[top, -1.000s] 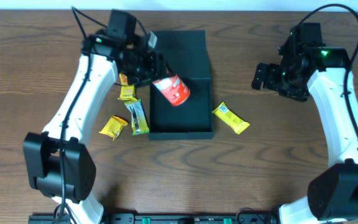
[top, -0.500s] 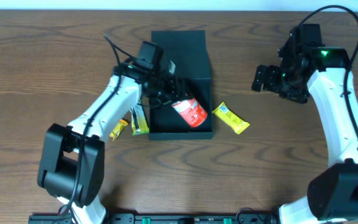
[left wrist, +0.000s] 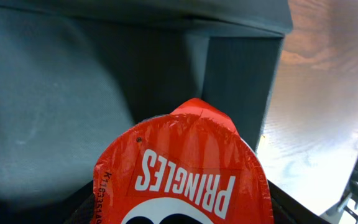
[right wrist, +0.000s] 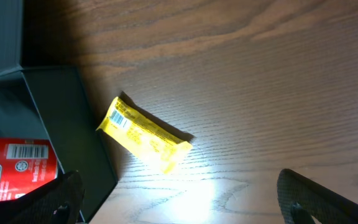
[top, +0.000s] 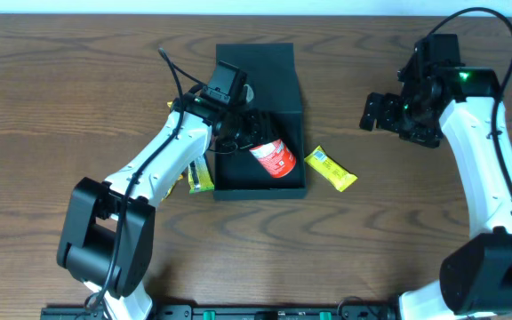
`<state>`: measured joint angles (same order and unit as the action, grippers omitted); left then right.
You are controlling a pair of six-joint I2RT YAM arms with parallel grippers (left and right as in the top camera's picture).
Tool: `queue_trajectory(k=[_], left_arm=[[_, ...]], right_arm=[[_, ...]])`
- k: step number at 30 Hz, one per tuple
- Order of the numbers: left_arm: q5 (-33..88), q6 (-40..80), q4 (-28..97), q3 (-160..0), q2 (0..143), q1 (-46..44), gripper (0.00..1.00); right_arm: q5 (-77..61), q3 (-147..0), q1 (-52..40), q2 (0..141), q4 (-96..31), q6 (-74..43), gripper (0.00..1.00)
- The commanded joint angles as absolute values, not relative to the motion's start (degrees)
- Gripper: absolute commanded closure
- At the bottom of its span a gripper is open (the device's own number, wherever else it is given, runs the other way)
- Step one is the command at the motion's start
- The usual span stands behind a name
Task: Pack container
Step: 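Carry the red can with the left gripper into the black box, then lower the can into the box and open the left gripper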
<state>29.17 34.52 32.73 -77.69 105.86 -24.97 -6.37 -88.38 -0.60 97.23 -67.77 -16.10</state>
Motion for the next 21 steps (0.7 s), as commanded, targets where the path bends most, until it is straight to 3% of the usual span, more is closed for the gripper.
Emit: queue_trajectory(k=[1,21], left_arm=[[26.2,34.7,32.4,-77.3,105.0,-25.2,0.34],[17.4,34.7,32.3,-76.1,105.0,-27.8,0.21]], right_arm=[[-5.8,-89.1,-0.8,97.2,-67.6,-16.7,0.01],[-5.8,-89.1,-0.8,97.2,-67.5,-16.7,0.01]])
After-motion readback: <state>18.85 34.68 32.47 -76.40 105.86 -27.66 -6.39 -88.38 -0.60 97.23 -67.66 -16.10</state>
